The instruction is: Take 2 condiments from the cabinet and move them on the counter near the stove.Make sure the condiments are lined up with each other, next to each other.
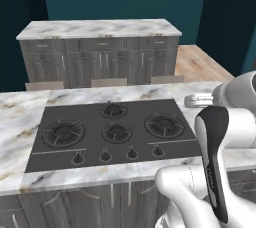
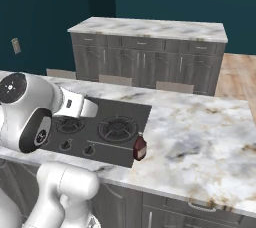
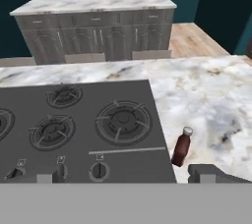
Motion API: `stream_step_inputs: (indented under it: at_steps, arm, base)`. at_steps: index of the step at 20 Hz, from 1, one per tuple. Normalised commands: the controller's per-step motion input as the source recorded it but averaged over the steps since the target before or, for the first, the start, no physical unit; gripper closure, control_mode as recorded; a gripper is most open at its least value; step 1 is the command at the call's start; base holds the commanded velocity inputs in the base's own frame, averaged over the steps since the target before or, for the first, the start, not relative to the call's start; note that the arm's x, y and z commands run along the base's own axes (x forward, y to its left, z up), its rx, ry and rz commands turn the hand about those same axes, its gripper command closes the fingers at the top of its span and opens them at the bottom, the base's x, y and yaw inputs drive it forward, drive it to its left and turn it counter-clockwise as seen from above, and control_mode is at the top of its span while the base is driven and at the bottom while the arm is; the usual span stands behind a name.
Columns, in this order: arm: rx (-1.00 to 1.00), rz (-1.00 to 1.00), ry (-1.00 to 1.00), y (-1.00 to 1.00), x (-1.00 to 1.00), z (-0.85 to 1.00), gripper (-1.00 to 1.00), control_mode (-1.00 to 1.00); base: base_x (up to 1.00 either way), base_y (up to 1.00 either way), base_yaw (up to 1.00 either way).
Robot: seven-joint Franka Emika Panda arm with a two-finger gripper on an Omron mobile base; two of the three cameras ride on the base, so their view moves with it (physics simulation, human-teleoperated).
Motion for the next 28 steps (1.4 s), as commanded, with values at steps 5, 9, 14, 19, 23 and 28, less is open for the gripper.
stream_step_inputs:
  at_steps: [5,9,14,19,23,28]
  arm:
    - [0.0,0.0,0.0,0.0,0.0,0.0,-1.0,1.0]
    - [0.0,0.0,0.0,0.0,0.0,0.0,-1.0,1.0]
    - [0.0,0.0,0.0,0.0,0.0,0.0,-1.0,1.0]
    - [0.0,0.0,0.0,0.0,0.0,0.0,-1.0,1.0]
    - [0.0,0.0,0.0,0.0,0.0,0.0,-1.0,1.0]
    - [0.0,0.0,0.0,0.0,0.0,0.0,-1.0,1.0]
  base:
    - [0.0,0.0,0.0]
    - [-0.47,-0.05,0.0]
    - [-0.51,-0.16,-0.62]
    - [0.0,0.0,-1.0]
    - [0.0,0.0,-1.0]
    - [0.0,0.0,-1.0]
